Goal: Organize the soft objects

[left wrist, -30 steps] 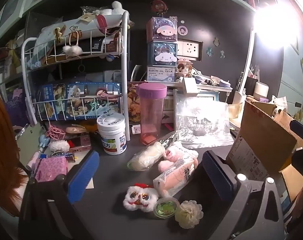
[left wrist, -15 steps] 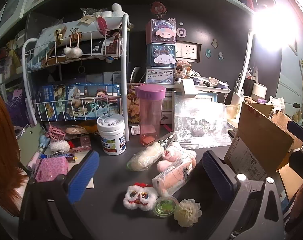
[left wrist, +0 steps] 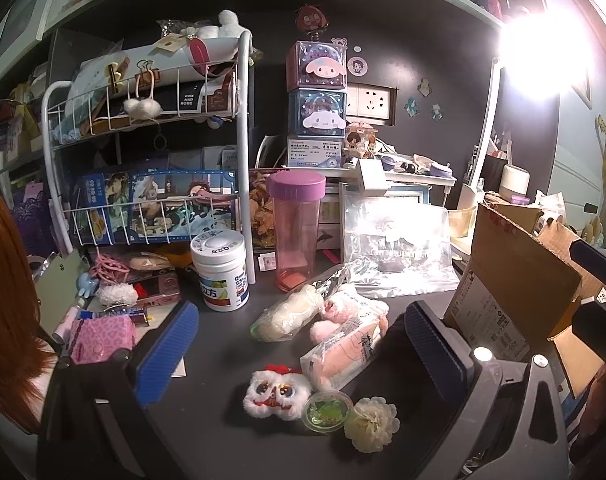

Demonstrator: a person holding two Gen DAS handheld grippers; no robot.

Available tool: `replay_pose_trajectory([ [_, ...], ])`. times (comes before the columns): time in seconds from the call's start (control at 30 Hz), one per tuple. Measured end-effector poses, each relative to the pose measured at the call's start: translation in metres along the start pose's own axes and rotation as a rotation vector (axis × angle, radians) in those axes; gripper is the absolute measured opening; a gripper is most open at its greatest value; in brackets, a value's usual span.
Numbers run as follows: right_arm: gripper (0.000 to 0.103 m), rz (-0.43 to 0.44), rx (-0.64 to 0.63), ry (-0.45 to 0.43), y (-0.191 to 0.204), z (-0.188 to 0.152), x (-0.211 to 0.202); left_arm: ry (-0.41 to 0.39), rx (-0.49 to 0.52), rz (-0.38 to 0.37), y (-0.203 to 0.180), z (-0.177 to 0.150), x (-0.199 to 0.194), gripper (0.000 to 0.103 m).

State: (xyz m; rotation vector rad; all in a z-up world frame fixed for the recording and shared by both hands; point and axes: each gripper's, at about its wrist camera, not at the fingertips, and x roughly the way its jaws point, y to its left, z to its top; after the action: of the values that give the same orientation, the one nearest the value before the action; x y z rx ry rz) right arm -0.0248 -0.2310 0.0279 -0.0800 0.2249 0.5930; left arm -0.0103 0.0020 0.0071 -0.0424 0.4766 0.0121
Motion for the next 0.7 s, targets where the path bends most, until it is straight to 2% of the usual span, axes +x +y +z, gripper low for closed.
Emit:
replay_pose_trajectory([
  [0.7, 0.103, 0.000, 0.001, -0.002, -0.0006, -0.0012, 0.0008, 0.001, 0.001, -0.013, -0.0035, -0.0016, 0.0006, 0.103],
])
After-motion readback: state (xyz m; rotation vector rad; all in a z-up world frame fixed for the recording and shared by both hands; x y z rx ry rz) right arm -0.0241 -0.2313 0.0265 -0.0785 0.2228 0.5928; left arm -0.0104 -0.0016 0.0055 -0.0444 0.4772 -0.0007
